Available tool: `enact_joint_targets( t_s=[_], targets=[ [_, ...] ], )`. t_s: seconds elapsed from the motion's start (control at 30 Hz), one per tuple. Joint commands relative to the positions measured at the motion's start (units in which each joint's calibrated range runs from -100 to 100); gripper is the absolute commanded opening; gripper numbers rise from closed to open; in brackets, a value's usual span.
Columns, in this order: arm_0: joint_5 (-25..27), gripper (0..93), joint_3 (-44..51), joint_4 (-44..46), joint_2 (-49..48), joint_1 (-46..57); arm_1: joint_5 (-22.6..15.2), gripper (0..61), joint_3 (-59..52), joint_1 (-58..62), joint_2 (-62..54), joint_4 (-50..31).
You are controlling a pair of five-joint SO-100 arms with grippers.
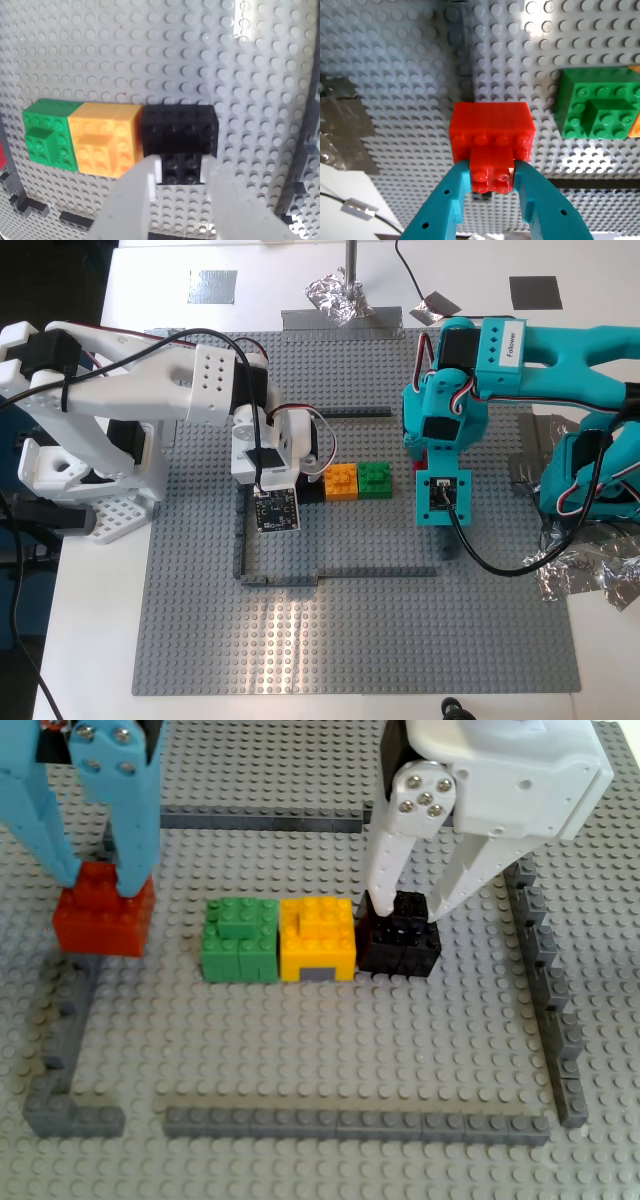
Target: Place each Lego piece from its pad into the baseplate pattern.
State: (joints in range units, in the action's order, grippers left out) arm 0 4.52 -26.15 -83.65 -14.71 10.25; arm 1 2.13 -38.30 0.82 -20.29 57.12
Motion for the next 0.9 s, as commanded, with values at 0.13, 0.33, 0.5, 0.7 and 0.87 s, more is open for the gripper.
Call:
enact_joint_targets(
  t_s=[0.13, 0.33, 0.5, 0.7, 0.87],
  targets=[
    [-0.10, 6.7, 6.15, -0.16, 2.69, -0.35, 0.49, 0.2, 0.87, -0.64, -1.25, 2.68],
    [-0.10, 6.7, 7.05, 0.01, 3.72, -1.58, 0.88, 3.6, 0.15, -0.93, -1.94, 2.44],
    [-0.69, 6.7, 6.96, 0.09, 3.81, -2.09, 0.68, 2.0, 0.15, -0.64, -3.05, 2.20],
    [-1.42, 6.7, 6.51, 0.17, 4.41, -2.88, 0.78, 0.3, 0.15, 0.67, -4.43, -0.08],
    [-1.42, 6.7, 9.40, 0.17, 8.10, -2.52, 0.49, 0.3, 0.33, 1.03, -4.51, -1.46]
  ],
)
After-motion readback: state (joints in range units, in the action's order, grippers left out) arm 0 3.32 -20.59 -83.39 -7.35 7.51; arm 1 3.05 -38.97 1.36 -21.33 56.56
